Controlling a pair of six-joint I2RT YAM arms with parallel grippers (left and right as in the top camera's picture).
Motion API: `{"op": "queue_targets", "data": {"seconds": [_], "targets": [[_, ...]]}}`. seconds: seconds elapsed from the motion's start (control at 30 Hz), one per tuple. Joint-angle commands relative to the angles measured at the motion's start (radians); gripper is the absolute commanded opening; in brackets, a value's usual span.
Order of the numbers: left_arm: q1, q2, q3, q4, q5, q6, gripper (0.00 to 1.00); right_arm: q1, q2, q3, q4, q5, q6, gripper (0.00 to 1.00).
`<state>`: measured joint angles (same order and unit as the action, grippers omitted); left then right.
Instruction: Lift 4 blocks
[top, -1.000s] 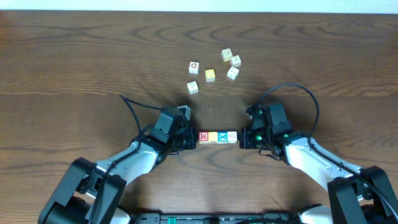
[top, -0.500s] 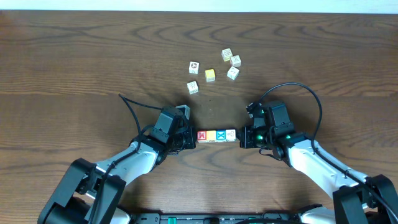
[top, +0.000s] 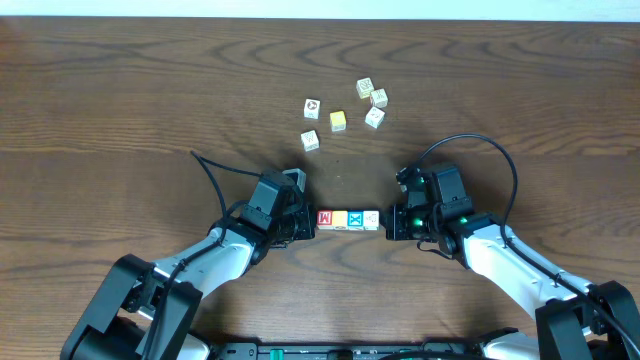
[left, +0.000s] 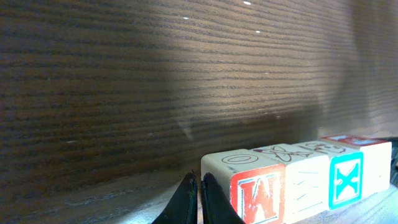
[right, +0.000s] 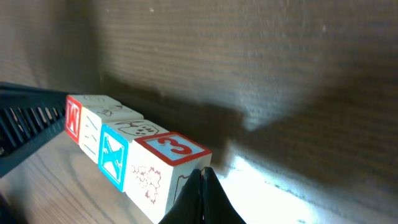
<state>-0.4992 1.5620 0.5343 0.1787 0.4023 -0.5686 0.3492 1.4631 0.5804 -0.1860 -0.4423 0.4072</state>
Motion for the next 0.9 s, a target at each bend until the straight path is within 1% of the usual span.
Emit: {"op": "queue_targets", "data": {"seconds": [0.0, 0.27, 0.87], "targets": [[-0.037, -0.031, 0.053, 0.034, 0.185, 0.01, 0.07, 0.058, -0.014, 0.022, -0.003, -0.22, 0.007, 0.01], [-0.037, -0.04, 0.053, 0.033, 0.184, 0.01, 0.07, 0.057, -0.014, 0.022, -0.005, -0.22, 0.008, 0.01], [-0.037, -0.042, 0.066, 0.033, 0.181, 0.011, 0.07, 0.056, -0.014, 0.042, -0.006, -0.216, 0.064, 0.01]]}}
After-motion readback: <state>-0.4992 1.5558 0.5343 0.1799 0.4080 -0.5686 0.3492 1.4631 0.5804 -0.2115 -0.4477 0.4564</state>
